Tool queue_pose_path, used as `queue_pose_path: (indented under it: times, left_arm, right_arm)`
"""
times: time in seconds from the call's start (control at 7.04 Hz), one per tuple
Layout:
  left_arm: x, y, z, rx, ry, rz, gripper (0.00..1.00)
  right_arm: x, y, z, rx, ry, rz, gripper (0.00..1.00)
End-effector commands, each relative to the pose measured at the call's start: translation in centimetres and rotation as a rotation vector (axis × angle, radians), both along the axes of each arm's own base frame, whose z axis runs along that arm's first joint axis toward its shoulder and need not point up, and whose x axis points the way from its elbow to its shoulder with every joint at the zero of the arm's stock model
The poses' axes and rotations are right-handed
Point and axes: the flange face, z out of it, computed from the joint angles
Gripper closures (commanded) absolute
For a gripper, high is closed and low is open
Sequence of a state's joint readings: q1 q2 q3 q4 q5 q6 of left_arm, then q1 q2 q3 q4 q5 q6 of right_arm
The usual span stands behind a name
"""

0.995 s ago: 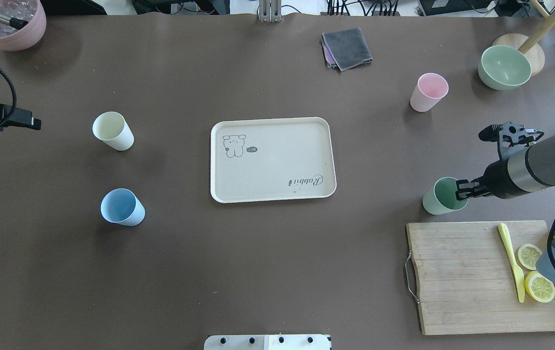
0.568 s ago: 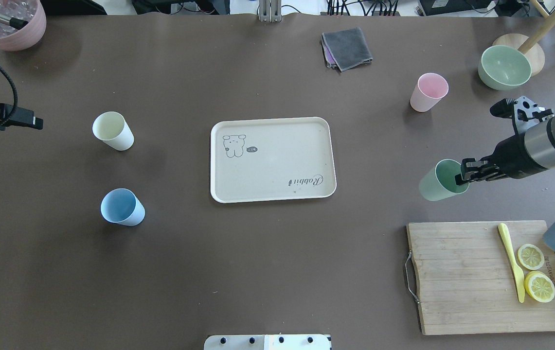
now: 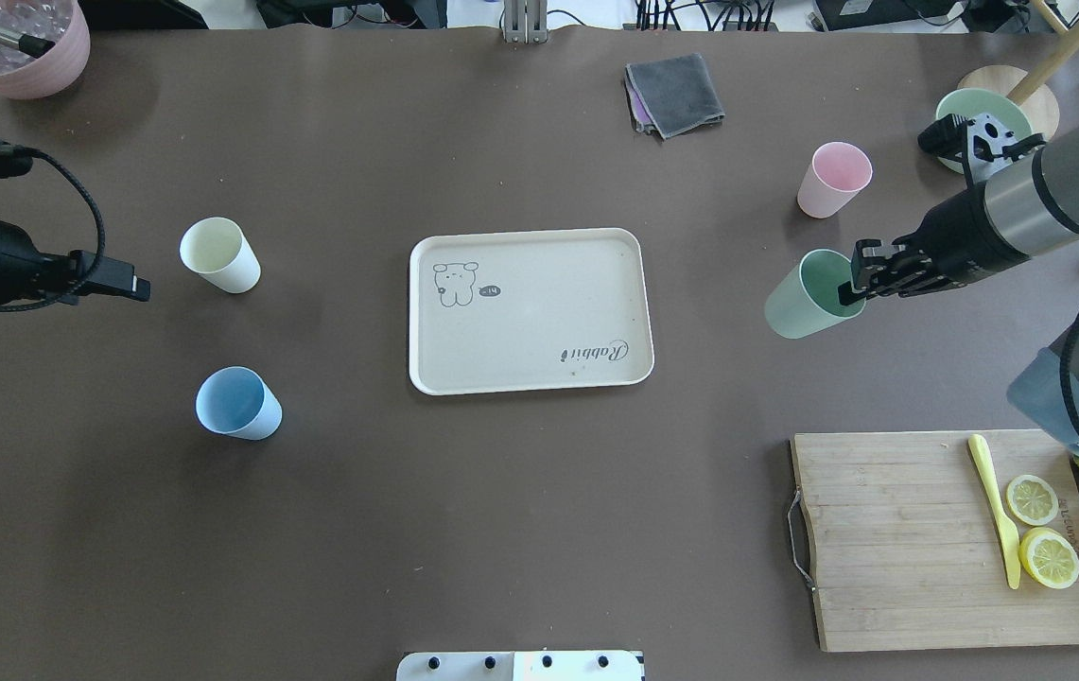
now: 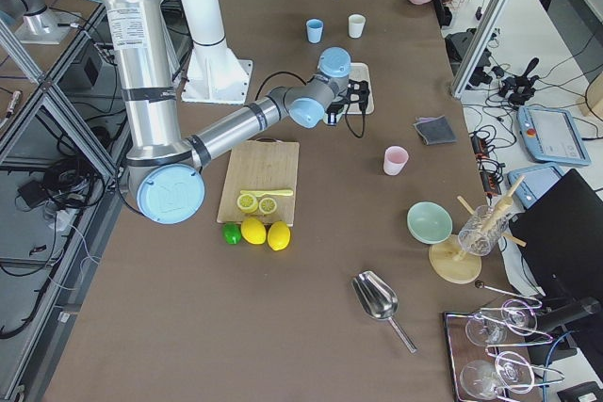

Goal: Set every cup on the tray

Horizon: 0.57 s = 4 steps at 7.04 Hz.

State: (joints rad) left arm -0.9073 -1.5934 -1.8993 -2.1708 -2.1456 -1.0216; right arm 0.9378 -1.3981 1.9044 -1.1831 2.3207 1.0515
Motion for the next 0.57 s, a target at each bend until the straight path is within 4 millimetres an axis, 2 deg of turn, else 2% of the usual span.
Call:
queue_pose_path:
  times: [0.0, 0.14, 0.43]
  left_arm:
    - [5.2, 3.8, -2.0, -0.020, 0.020, 0.047, 0.03]
    - [6.8, 4.9, -2.0, -0.015, 0.013, 0.067, 0.03]
    - [7.9, 5.5, -1.4, -0.021, 0.005, 0.087, 0.04]
  right_arm:
    - [-2.1, -1.6, -4.0, -0.007, 0.019, 0.013, 1.00]
    - [-3.1, -2.1, -6.2, -0.017, 0.011, 0.024, 1.00]
    - [-5.1, -2.4, -8.7, -0.013, 0.017, 0.029, 1.00]
